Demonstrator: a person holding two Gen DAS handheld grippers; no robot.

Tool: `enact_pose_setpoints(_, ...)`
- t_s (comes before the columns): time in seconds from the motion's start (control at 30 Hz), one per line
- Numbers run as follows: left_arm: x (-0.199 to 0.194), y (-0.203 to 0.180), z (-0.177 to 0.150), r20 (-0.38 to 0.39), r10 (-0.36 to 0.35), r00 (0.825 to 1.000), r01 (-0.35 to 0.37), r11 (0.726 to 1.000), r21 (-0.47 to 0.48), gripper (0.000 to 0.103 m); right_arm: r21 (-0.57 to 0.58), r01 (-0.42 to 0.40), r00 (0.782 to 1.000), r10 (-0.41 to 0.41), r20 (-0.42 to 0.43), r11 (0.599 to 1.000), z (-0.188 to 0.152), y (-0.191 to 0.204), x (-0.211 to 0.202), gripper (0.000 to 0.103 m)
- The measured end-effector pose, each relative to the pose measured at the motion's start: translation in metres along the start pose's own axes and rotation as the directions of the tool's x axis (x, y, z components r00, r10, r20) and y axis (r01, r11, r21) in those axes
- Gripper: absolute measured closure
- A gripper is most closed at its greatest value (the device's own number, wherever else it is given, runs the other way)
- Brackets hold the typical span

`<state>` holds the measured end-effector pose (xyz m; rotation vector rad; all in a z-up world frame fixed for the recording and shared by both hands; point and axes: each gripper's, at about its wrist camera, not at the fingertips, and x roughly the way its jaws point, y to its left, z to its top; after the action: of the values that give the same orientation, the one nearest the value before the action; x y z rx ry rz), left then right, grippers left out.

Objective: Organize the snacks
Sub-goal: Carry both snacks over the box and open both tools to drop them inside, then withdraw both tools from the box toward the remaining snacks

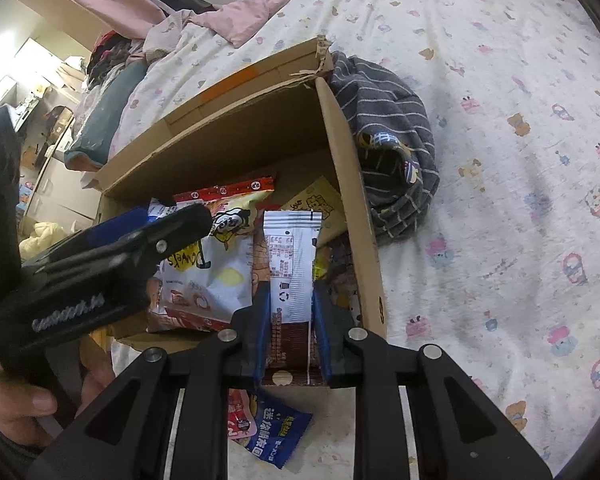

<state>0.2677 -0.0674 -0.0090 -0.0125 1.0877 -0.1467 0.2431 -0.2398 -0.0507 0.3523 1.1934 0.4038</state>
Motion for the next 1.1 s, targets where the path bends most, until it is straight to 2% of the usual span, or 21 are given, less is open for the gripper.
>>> enact_pose_setpoints(0.27,-0.019,0.015,-0.008,0.026,0.018,0.999,-0.017,1.0,-0.022,0.012,0.007,-0.019,1.0,0.019,0.019,1.0,0.0,-0.001,-0.008,0.077)
enact_pose_setpoints(0.37,-0.025,0.023,-0.013,0.027,0.014,1.0,-0.013,0.999,-0.038,0.012,0.014,-0.018,1.0,0.018,0.013,1.0,0.0,-0.001,-0.008,0.048)
enact_pose_setpoints(0.4,-0.026,0.024,-0.014,0.028,0.014,1.0,-0.012,0.999,-0.04,0.012,0.013,-0.03,0.999,0.029,0.021,0.999,0.0,0.0,-0.009,0.046)
enact_pose_setpoints(0.63,-0.033,0.028,-0.024,0.021,0.035,0.999,-0.034,0.999,-0.034,0.012,-0.04,-0.056,0.996,0.059,0.06,0.998,-0.001,0.014,-0.02,0.046)
enact_pose_setpoints(0.87,-0.043,0.032,-0.039,0.027,0.073,0.997,-0.072,0.997,-0.015,0.012,-0.028,-0.063,0.995,0.065,0.077,0.998,-0.006,0.015,-0.028,0.046)
enact_pose_setpoints(1.1,-0.065,0.041,-0.057,0.034,0.07,0.997,-0.07,0.997,-0.025,0.012,-0.04,-0.052,0.993,0.056,0.1,0.998,-0.019,0.021,-0.038,0.046)
